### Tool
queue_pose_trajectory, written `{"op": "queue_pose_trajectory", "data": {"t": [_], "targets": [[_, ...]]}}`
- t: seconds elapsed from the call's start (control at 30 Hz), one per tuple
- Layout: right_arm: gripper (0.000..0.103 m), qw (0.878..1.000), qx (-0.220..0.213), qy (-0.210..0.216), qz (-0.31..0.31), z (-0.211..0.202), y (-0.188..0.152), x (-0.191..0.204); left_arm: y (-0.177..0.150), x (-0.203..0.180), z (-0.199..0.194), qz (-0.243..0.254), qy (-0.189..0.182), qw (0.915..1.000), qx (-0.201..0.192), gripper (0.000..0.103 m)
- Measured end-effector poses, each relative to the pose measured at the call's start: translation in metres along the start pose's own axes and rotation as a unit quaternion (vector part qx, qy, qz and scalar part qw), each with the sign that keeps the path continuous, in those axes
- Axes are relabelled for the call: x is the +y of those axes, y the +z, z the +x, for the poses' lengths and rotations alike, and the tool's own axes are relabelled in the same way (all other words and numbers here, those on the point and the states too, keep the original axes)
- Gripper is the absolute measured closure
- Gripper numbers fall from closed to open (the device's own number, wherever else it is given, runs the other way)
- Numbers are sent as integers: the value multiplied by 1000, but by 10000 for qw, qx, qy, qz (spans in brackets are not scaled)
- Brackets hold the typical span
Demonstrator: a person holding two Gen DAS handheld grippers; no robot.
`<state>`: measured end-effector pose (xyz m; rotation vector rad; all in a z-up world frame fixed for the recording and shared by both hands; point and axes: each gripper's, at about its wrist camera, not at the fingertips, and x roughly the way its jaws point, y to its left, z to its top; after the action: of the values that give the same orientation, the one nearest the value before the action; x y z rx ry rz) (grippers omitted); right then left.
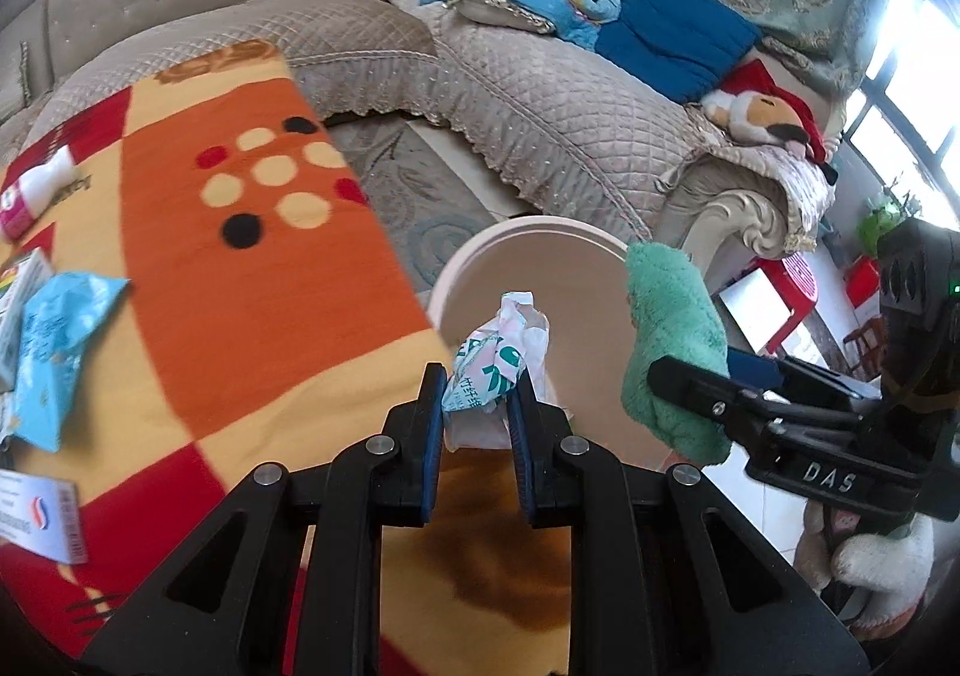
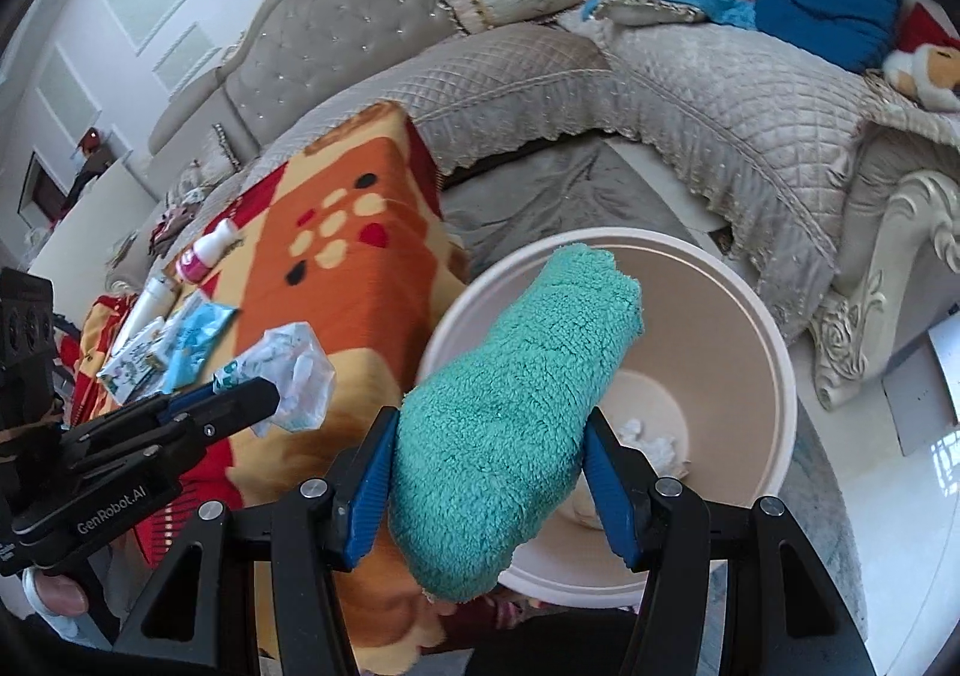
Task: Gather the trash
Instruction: 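Carry wrapper and teal towel over the white bin and open both grippers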
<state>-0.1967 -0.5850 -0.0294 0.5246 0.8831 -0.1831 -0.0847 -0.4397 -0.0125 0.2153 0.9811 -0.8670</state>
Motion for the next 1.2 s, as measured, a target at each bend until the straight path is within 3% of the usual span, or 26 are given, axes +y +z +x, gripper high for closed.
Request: {"op": "queue_pose_trajectory", "data": {"t": [0.53,0.7,1.2], "targets": [[43,9989,146,-203,403,18,-3,-38,11,-21,28,-28,-356,9993,115,83],[42,9984,177,-214,488,20,-1,-41,12,-18,28,-145,-472,9987,134,53],[37,9983,211,-206,499,22,-3,-38,8,-18,18,-163,-386,9991,64,53]]}}
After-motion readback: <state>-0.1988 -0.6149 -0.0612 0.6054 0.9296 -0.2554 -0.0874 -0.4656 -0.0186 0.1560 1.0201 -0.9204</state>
